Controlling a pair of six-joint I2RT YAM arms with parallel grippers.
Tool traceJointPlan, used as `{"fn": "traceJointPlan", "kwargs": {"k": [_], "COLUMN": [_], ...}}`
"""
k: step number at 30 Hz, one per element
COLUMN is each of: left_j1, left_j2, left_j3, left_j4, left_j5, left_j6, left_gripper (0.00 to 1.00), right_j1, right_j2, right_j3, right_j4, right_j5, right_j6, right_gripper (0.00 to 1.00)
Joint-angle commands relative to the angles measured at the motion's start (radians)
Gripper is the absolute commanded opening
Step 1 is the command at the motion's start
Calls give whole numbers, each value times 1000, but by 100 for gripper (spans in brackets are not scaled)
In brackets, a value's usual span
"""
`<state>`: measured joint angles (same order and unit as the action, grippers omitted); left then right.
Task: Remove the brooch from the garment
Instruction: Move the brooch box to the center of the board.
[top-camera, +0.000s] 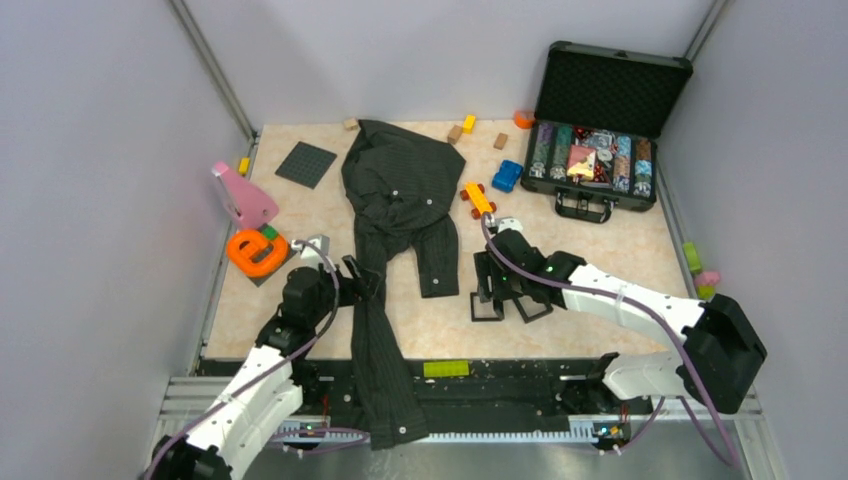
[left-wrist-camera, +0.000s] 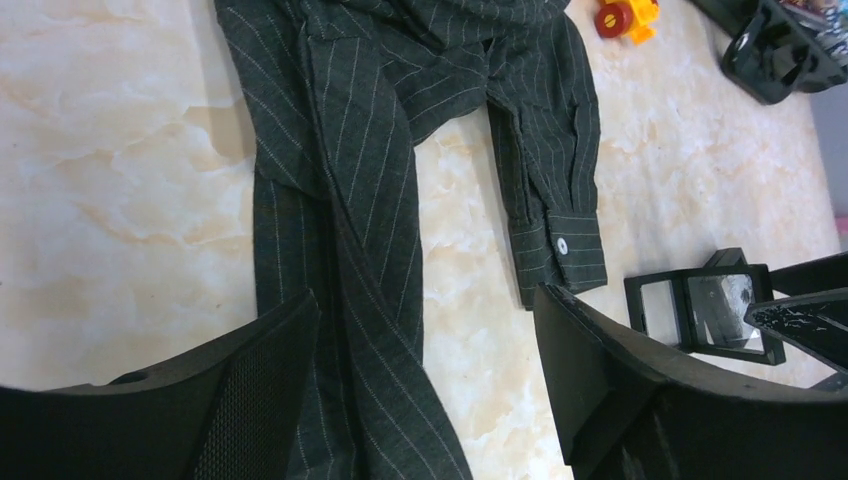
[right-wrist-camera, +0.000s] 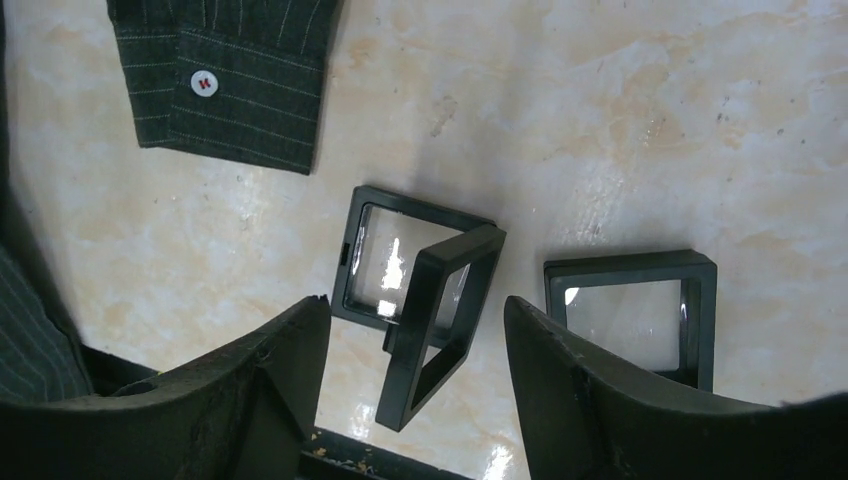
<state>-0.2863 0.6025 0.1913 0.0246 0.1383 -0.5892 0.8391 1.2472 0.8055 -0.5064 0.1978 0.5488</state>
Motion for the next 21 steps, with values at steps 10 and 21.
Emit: {"fn": "traceJointPlan", "kwargs": {"k": [10, 21], "left_j1": [-120, -73], "left_j2": [392, 502], "left_j3": [287, 352], "left_j4": [-194, -184], "left_j5": [-239, -196], "left_j6": [-15, -41], "left_gripper": [82, 77], "right_j1": [18, 15], "right_j2": [76, 80], "right_j3": [124, 83], "right_j4": [-24, -22], "right_j5": [168, 58], "right_j6": [0, 35], "right_gripper": [33, 47]}}
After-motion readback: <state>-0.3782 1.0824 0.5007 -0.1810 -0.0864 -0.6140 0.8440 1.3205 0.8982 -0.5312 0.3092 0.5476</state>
